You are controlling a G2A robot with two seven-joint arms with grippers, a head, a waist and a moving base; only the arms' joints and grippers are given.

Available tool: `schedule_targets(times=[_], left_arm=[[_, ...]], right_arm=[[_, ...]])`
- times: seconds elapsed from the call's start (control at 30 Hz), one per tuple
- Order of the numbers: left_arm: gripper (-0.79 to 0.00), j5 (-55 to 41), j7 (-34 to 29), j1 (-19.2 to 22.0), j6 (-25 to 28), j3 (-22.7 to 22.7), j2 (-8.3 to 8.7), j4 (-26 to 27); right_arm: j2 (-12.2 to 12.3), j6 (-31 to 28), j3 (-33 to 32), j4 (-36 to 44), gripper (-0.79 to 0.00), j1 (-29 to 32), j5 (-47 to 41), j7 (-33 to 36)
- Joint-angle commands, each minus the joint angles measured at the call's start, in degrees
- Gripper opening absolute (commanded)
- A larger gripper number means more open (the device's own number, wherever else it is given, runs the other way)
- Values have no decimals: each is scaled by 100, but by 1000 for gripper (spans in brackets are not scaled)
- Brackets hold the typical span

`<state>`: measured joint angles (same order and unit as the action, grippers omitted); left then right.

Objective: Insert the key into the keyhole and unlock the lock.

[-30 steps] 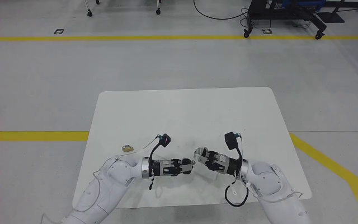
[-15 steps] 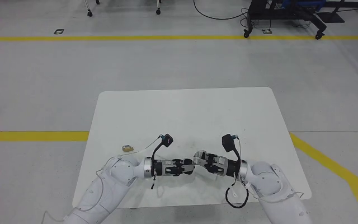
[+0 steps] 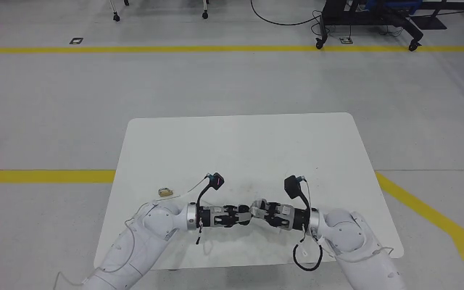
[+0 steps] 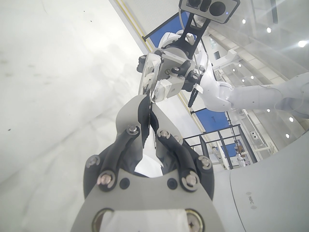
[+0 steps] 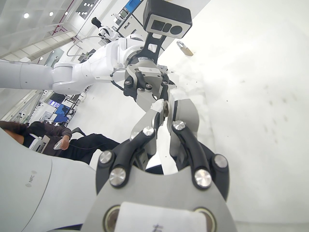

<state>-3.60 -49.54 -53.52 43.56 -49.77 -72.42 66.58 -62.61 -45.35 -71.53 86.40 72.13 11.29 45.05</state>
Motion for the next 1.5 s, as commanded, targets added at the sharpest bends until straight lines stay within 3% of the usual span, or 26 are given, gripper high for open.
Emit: schedule_targets(times=[0.0,0.27,0.3,0.33,0.37,0.8,0.97,1.03,1.2,1.47], left_arm=[[-785,18,19,4,-16,9,-1,1],[-785,19,-27,28,-85,51,6,-3],[-526,12,-34,28,-85,51,8,-3],[-188,4,-40,26,-85,49,11,-5],[0,-13,-51,24,-81,45,15,-2],[0,-251,149,-108,51,-243,112,90],[0,-271,583,-271,142,-324,114,155],[-46,-142,882,-330,127,-296,90,164],[-376,172,1400,-388,65,-204,30,209],[-453,223,1541,-326,-55,-93,-32,93]], right_arm=[[8,-4,8,-10,-785,-10,-8,-2],[50,-10,14,-14,-785,-18,54,-97],[54,1,9,-19,-785,-19,72,-125],[58,11,10,-19,-785,-18,90,-149],[62,16,13,-19,-785,-18,96,-172],[110,134,-64,-56,-785,1,67,-545],[64,779,13,-187,-785,-44,-405,-904],[35,970,112,-270,-785,-131,-593,-943],[-12,1152,237,-414,-785,-245,-801,-1094],[-30,1165,292,-520,-785,-326,-835,-1086]])
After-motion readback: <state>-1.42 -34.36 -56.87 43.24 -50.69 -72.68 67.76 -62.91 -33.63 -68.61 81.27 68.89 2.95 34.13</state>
